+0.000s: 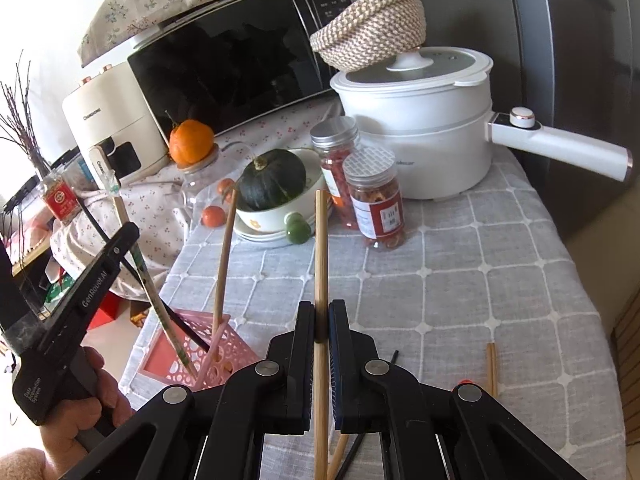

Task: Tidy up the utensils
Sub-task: 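Drop the wrapped chopstick into the pink holder with the left tool while the right tool drops its chopstick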

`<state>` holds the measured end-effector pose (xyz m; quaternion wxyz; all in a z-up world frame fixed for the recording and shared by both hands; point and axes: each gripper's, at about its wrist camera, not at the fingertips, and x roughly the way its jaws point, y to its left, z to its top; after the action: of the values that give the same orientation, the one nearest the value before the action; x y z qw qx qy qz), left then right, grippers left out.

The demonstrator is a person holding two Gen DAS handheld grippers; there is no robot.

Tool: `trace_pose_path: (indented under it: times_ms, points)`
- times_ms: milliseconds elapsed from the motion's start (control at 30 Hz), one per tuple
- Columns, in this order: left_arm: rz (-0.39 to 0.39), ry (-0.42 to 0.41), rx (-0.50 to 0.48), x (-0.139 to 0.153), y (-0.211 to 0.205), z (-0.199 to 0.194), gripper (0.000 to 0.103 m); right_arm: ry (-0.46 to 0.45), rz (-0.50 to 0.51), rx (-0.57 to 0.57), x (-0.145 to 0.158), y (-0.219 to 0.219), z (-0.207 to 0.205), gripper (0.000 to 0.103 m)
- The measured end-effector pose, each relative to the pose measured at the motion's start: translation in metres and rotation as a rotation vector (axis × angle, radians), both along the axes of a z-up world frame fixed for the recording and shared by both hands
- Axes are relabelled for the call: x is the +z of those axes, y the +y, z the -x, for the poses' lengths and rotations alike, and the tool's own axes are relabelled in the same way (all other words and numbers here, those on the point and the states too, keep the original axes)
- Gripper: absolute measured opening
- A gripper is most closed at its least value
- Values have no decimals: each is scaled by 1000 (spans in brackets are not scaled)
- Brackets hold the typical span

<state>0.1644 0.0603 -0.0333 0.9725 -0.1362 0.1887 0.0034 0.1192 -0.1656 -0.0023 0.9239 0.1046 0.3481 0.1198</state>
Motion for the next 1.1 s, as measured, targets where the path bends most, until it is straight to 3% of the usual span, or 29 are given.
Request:
trace_pose_path:
  times_ms: [67, 133, 200, 400, 633, 933, 1100]
  points:
    - [-1, 47, -26, -1, -1, -1, 10, -11, -1, 2, 4, 2, 2, 5]
    - [6, 106, -52, -2, -1, -1, 23, -25, -1, 4, 8, 4, 4, 5]
    - [7, 145, -57, -2, 0, 3, 29, -39, 1, 3, 12, 6, 7, 5]
    - [10, 267, -60, 11, 8, 19, 38, -85, -37, -4, 28, 10, 12, 5]
    - [-104, 452, -87, 7, 11, 38, 59, -168, -111, -38, 48, 21, 13, 5]
    - [-101, 556, -111, -16, 40, 43, 62, -288, -255, -136, 66, 38, 2, 5]
    - [-95, 585, -129, -22, 48, 38, 62, -302, -267, -197, 51, 61, -14, 5]
